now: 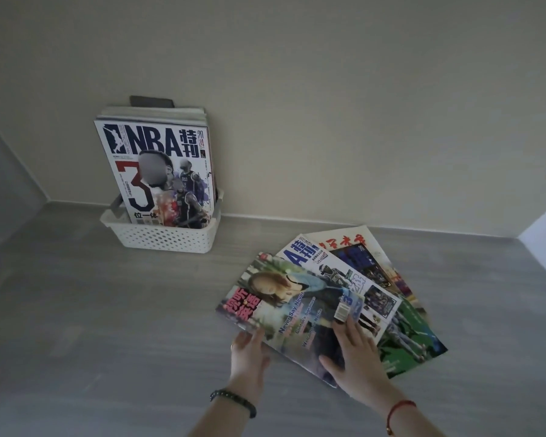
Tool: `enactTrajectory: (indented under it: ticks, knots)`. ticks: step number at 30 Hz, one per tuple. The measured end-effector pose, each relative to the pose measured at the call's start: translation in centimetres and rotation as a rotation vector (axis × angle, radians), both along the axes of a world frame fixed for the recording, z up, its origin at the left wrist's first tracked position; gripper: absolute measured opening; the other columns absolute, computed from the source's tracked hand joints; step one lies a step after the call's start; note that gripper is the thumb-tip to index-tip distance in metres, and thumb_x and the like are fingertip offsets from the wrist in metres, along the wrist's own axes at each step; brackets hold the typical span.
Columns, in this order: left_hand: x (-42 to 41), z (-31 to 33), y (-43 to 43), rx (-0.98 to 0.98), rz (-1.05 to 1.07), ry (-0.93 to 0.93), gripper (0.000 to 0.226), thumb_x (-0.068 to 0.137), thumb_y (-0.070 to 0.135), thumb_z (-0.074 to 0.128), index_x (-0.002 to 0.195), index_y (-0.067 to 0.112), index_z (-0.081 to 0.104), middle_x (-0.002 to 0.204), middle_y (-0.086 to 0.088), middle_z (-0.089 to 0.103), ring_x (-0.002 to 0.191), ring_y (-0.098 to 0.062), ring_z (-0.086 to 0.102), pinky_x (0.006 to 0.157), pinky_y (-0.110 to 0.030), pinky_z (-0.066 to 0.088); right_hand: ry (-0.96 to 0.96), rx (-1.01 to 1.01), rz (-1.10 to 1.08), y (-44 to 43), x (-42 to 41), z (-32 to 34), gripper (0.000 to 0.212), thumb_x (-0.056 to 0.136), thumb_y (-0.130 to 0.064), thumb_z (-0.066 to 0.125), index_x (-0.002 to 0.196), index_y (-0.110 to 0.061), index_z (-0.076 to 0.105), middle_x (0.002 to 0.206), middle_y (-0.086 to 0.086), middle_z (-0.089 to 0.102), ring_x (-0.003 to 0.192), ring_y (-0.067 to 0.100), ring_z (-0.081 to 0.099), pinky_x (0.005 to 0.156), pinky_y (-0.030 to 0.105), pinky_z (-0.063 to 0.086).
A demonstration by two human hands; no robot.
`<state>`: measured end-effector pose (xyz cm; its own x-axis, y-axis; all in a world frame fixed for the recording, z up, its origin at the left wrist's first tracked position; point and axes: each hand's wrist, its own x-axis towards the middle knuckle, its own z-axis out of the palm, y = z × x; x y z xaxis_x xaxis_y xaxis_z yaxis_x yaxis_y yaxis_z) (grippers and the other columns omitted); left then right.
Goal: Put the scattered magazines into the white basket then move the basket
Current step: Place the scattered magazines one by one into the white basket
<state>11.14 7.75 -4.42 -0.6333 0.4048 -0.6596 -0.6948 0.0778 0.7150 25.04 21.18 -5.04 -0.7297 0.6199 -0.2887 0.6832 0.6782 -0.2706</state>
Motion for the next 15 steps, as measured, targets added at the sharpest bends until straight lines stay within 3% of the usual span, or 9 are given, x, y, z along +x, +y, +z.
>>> enactTrajectory:
  ticks: [3, 5, 8, 11, 13, 15]
  knots:
    - [0.6, 0.5, 0.8, 0.046, -0.019, -0.022, 0.017, 0.088, 0.003, 0.051, 0.103, -0.004, 0.056, 0.098, -0.022, 0.065, 0.089, -0.036, 0.061, 0.079, -0.044, 0.051, -0.012, 0.021, 0.023, -1.1, 0.4, 0.0, 0.069, 0.085, -0.058, 0.034, 0.142, -0.031, 0.007, 0.155, 0.009, -0.007, 0.142, 0.029, -0.001, 0.115, 0.042, 0.006]
    - [0.9, 0.8, 1.2, 0.066, -0.045, 0.018, 0.016, 0.086, -0.005, 0.050, 0.097, 0.004, 0.055, 0.097, -0.020, 0.067, 0.087, -0.038, 0.065, 0.071, -0.051, 0.055, -0.025, 0.011, 0.032, -1.6, 0.5, 0.1, 0.067, 0.085, -0.058, 0.034, 0.142, -0.031, 0.010, 0.155, 0.008, -0.004, 0.142, 0.028, 0.002, 0.115, 0.042, 0.009]
    - [0.7, 1.1, 1.1, 0.021, -0.038, 0.100, 0.033, 0.084, -0.012, 0.048, 0.088, 0.021, 0.046, 0.092, -0.012, 0.066, 0.074, -0.030, 0.068, 0.048, -0.036, 0.056, 0.019, -0.026, 0.029, -1.0, 0.5, 0.7, 0.060, 0.087, -0.053, 0.037, 0.139, -0.028, 0.022, 0.153, 0.004, 0.016, 0.139, 0.024, 0.018, 0.114, 0.043, 0.016]
    - [-0.6, 1.5, 0.7, 0.010, -0.081, 0.183, 0.038, 0.084, -0.012, 0.046, 0.087, 0.026, 0.044, 0.090, -0.009, 0.067, 0.069, -0.023, 0.069, 0.046, -0.031, 0.054, 0.197, -0.099, -0.015, 0.7, -0.3, 2.0, 0.052, 0.088, -0.041, 0.047, 0.133, -0.019, 0.035, 0.136, 0.003, 0.042, 0.119, 0.017, 0.045, 0.102, 0.036, 0.038]
    - [-1.8, 2.0, 0.4, 0.009, -0.164, 0.277, 0.039, 0.086, -0.011, 0.042, 0.089, 0.027, 0.046, 0.088, -0.007, 0.069, 0.066, -0.018, 0.069, 0.046, -0.029, 0.053, 0.293, -0.191, -0.071, 1.8, -1.3, 3.3, 0.057, 0.088, -0.036, 0.051, 0.137, -0.017, 0.030, 0.131, 0.002, 0.043, 0.106, 0.011, 0.051, 0.091, 0.027, 0.048]
    - [-3.2, 2.7, -0.1, 0.019, -0.252, 0.371, 0.042, 0.087, -0.011, 0.038, 0.093, 0.029, 0.047, 0.088, -0.005, 0.069, 0.065, -0.014, 0.067, 0.050, -0.030, 0.054, 0.410, -0.304, -0.132, 2.7, -2.8, 4.7, 0.061, 0.087, -0.034, 0.052, 0.139, -0.019, 0.024, 0.129, -0.006, 0.039, 0.107, 0.009, 0.048, 0.089, 0.022, 0.044]
